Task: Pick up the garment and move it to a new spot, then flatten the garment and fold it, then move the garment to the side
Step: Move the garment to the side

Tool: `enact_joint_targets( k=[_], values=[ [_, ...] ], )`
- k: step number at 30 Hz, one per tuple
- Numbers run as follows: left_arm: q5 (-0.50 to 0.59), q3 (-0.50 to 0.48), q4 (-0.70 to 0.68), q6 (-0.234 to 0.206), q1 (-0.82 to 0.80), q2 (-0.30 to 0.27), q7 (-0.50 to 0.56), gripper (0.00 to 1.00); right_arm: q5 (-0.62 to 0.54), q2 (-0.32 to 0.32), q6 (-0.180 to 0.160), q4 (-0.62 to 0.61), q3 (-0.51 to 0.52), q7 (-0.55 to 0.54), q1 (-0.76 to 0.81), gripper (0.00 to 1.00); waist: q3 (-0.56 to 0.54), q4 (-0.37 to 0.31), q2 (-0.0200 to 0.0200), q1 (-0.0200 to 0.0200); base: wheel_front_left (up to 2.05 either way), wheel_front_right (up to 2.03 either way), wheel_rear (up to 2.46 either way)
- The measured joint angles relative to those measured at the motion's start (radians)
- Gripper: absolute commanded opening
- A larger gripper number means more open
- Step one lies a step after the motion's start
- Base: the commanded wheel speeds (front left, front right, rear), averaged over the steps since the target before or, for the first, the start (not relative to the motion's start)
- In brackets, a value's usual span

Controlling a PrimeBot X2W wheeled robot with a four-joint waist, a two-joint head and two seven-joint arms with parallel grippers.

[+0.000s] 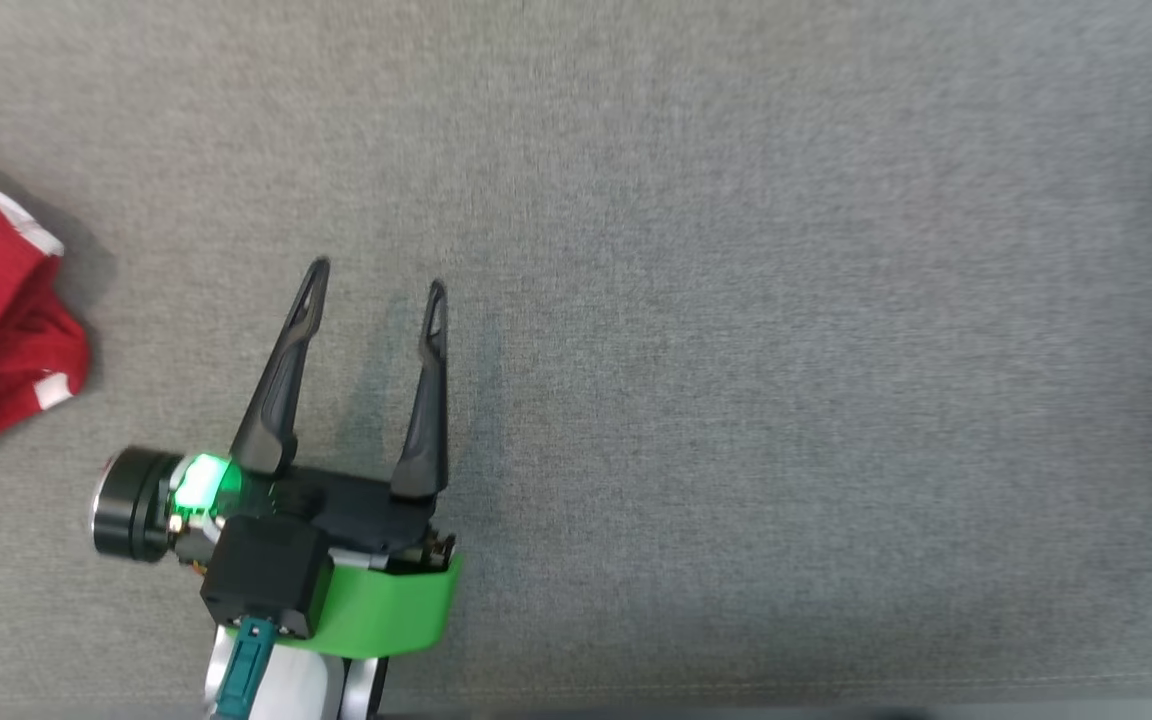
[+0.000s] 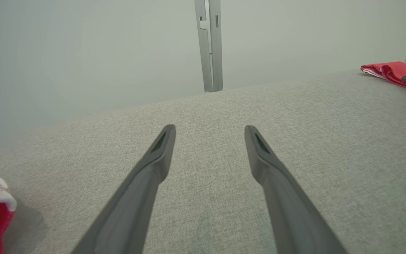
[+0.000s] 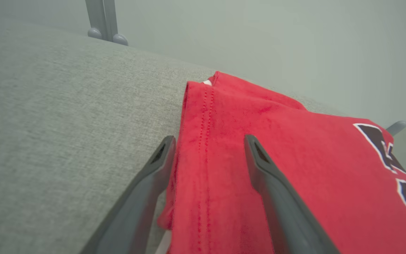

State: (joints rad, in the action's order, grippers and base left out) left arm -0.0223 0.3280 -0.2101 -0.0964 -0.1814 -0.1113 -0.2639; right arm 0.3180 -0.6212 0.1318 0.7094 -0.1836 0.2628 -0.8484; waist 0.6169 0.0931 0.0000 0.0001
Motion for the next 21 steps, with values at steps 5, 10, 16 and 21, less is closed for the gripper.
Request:
enact_joint_targets(
  k=[5, 10, 16, 21],
  values=[
    [-0.029, -0.033, 0.046, -0.011, 0.085, 0.002, 0.000, 1.00, 0.016, 0.139, 0.000, -0.099, -0.003, 0.000, 0.135, 1.00, -0.120, -0.016, 0.0000, -0.0001, 0.00, 0.00, 0.00],
    [-0.053, -0.062, 0.082, -0.013, 0.144, 0.017, 0.000, 1.00, 0.010, 0.244, 0.000, -0.194, 0.010, 0.000, 0.273, 1.00, -0.234, -0.033, 0.0000, -0.0001, 0.00, 0.00, 0.00],
    [-0.076, -0.112, 0.114, -0.007, 0.210, 0.031, 0.000, 1.00, -0.036, 0.359, 0.000, -0.339, 0.043, 0.000, 0.456, 1.00, -0.363, -0.055, 0.0000, -0.0001, 0.00, 0.00, 0.00],
    [-0.081, -0.142, 0.126, 0.004, 0.273, 0.041, 0.000, 1.00, -0.069, 0.433, 0.000, -0.450, 0.055, 0.000, 0.618, 1.00, -0.465, -0.072, 0.0000, -0.0001, 0.00, 0.00, 0.00]
  ],
)
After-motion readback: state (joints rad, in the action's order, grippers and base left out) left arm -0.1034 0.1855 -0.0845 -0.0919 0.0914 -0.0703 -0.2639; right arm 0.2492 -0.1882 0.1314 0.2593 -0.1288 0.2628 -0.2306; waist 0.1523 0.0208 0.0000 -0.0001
